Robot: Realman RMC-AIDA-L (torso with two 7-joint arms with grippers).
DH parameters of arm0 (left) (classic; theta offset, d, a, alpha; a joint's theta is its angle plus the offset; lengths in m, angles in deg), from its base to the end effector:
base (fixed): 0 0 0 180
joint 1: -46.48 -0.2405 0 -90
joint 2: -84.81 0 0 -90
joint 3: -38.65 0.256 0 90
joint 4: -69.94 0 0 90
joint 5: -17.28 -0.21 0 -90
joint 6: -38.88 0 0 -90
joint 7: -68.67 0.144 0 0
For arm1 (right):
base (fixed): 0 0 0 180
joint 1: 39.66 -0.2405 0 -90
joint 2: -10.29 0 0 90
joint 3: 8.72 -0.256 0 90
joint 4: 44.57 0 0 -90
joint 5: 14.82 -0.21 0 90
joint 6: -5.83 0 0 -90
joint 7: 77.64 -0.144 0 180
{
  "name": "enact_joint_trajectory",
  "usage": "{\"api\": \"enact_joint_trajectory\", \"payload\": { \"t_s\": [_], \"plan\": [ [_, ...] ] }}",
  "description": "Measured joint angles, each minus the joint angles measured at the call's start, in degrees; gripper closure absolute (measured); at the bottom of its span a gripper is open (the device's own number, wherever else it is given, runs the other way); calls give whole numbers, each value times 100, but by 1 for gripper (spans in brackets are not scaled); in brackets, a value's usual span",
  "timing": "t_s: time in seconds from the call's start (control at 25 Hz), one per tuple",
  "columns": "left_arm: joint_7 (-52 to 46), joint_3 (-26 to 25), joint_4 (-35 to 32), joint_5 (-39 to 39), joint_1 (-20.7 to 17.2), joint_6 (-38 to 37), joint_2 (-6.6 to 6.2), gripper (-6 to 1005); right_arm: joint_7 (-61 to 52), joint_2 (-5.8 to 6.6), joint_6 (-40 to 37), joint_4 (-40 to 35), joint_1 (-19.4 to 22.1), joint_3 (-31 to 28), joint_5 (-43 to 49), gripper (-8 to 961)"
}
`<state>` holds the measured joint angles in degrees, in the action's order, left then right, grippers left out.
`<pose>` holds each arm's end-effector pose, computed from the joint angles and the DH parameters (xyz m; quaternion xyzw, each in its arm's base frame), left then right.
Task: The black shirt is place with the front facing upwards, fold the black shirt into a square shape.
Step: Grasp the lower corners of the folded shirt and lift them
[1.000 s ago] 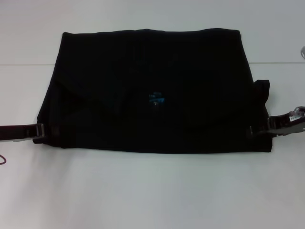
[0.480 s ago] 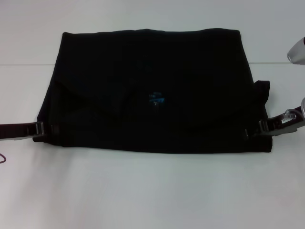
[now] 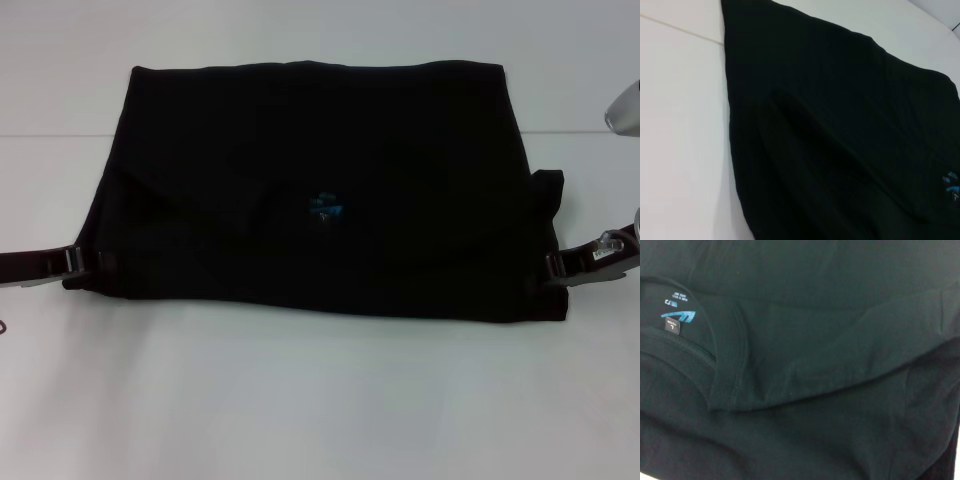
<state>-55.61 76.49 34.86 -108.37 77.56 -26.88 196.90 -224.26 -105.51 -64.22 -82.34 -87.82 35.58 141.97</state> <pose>-0.3425 0.3708 0.0516 -0.7515 -0.5825 -0.1581 0.2665 0.2644 0.4157 0.0121 -0.7921 0.5618 -0.0604 0.2310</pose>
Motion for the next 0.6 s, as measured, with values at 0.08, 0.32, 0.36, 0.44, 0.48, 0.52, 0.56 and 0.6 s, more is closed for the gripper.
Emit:
{"api": "enact_joint_trajectory", "payload": {
  "t_s": [0.08, 0.32, 0.36, 0.44, 0.48, 0.52, 0.56, 0.6],
  "plan": [
    [47, -67, 0, 5, -6, -22, -3, 955, -2, 1, -3, -1, 0, 0, 0, 654],
    [58, -67, 24, 6, 16, -129, -4, 955, 17, 5, -9, -3, -9, -1, 0, 902],
    [59, -64, 24, 6, 19, -158, -4, 955, 29, 10, -41, -5, -13, -4, 1, 902],
    [63, -60, 27, 7, 23, -300, -4, 955, 67, 32, -152, -41, -22, -28, 0, 903],
    [65, -69, 28, 6, 25, -422, -3, 955, 80, 44, -253, -96, -21, -37, -2, 903],
    [65, -82, 29, 6, 25, -562, -3, 954, 93, 59, -355, -174, -15, -46, -9, 903],
    [54, -105, 29, 6, 25, -768, -4, 954, 102, 71, -515, -264, 1, -44, -15, 903],
    [45, -116, 27, 6, 24, -887, -5, 954, 123, 89, -693, -361, 18, -36, -17, 904]
  ]
}}
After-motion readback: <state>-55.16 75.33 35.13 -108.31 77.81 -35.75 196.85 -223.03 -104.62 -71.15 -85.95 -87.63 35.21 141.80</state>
